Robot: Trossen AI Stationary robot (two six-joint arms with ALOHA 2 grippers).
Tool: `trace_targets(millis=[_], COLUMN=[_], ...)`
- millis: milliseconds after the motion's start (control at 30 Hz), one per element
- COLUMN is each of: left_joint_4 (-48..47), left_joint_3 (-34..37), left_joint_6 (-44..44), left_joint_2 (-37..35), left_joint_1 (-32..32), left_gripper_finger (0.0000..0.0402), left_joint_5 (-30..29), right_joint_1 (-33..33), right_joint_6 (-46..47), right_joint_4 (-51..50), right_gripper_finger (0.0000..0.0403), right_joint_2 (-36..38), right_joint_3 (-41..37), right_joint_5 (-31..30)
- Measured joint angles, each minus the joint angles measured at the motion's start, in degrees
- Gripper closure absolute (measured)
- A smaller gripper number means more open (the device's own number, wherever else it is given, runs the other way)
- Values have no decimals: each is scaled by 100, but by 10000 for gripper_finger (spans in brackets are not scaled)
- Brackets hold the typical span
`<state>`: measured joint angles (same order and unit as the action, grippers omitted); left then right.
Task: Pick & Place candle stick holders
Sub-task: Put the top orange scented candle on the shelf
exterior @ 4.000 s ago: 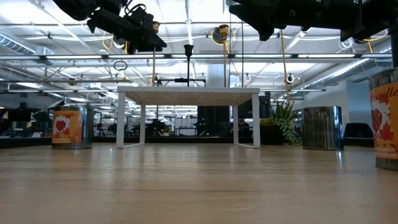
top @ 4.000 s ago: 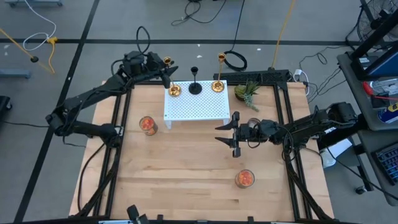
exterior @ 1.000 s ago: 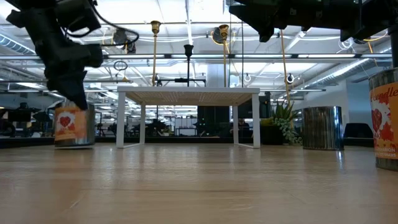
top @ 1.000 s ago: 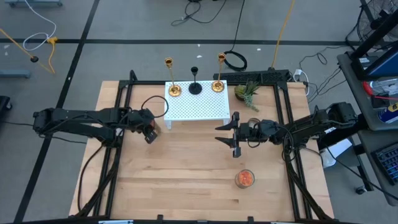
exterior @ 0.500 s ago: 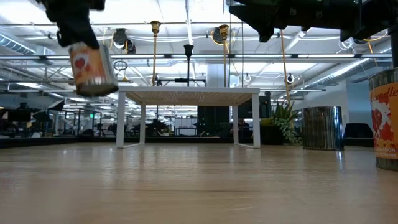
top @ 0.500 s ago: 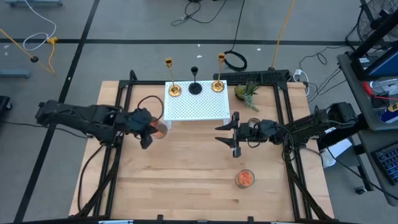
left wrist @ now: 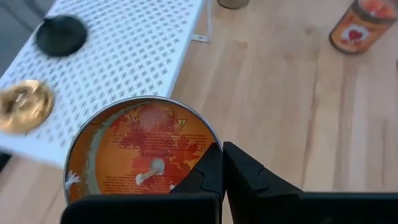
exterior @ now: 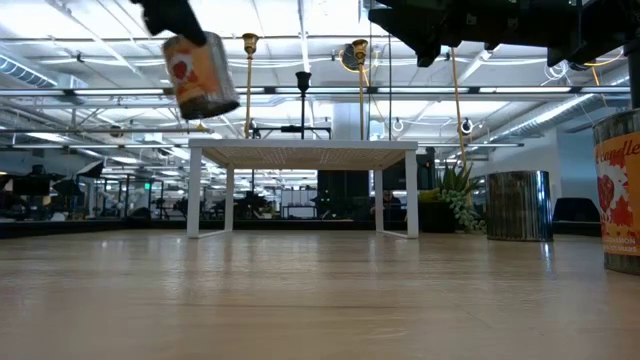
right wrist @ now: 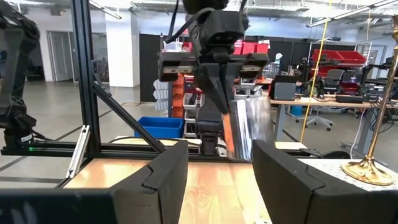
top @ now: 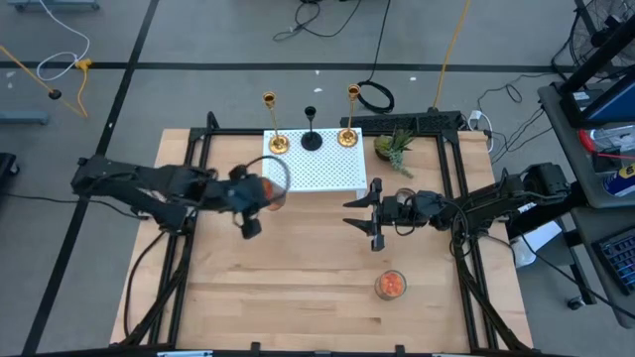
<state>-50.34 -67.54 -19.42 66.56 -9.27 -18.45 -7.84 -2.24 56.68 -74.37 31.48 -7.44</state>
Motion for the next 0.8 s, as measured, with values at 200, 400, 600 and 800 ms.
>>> trace_targets(millis=[200,400,600,800], left_joint_4=[-326,-529,-790,-639], left_joint_3=[-837,-1258,-1252,-1254], left_joint_6=[949,1357,1292,1332], left_joint_2=[778,1168,1497,1561], left_joint_1=[823,1668,2162,2349], left_gripper_finger=[397,393,397,373], left_joint_5=[563,1108,1399,1363], right_joint_1=[-11,-11,-11,-11], right_joint_6=[41,177,155,160], right_joint_4=[0,-18,-251,-353], right_gripper_finger=[229,229,229,229], right_joint_2=[0,0,0,-1], right_joint_3=[0,0,0,0], right_joint_5=[0,0,0,0])
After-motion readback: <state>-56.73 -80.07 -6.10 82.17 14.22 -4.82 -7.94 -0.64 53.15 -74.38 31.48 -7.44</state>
